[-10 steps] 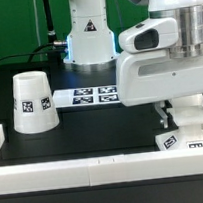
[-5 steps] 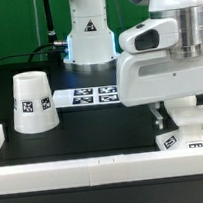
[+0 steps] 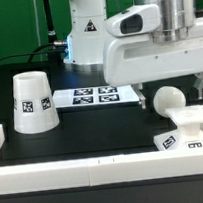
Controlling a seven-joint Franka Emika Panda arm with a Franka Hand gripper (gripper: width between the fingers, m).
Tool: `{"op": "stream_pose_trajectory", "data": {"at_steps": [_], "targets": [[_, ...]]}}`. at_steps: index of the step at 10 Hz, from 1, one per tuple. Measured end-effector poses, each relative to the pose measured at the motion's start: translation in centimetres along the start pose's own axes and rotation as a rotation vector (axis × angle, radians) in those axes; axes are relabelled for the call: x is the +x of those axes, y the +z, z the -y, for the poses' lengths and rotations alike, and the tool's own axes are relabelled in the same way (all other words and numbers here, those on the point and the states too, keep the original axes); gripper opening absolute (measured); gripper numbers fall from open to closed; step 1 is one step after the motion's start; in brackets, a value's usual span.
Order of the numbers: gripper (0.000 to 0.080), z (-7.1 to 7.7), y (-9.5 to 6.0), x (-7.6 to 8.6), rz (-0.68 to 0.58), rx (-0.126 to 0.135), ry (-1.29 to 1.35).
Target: Assemble lamp
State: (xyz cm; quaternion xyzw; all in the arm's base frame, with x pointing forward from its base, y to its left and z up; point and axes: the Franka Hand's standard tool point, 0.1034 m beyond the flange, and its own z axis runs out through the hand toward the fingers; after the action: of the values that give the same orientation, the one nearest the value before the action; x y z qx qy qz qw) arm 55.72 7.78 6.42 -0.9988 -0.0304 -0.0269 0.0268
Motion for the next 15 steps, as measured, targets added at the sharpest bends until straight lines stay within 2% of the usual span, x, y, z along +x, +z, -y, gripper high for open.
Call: {"op": "stream_pose_trajectory", "data": {"at_steps": [2,3,6,7,8,9,10,14,15], "targets": [[0.0699,-1.3,-1.5,-3.3,0.014,-0.008,-0.010],[0.0699,-1.9,-1.7,-4.4,0.017,-0.007,0.000],[0.0699,-1.7,-1.5,-4.1,0.017,-0.006,-0.005],[0.0699,-2.0,-1.5,-4.2,0.021,-0.002,0.008],[0.0699,-3.8,-1.4,-4.8,0.046,0.020,0.098],[0.0699,-5.0,-1.4,-5.1,0.065,0.022,0.131],[0.0699,-5.5,-1.4,-5.2,0.065,0.020,0.135],[0.0699,-5.4,-1.4,-5.2,0.066,0.020,0.133],[0.0699,-5.8,-1.4,-5.4,0.074,0.023,0.191]]}}
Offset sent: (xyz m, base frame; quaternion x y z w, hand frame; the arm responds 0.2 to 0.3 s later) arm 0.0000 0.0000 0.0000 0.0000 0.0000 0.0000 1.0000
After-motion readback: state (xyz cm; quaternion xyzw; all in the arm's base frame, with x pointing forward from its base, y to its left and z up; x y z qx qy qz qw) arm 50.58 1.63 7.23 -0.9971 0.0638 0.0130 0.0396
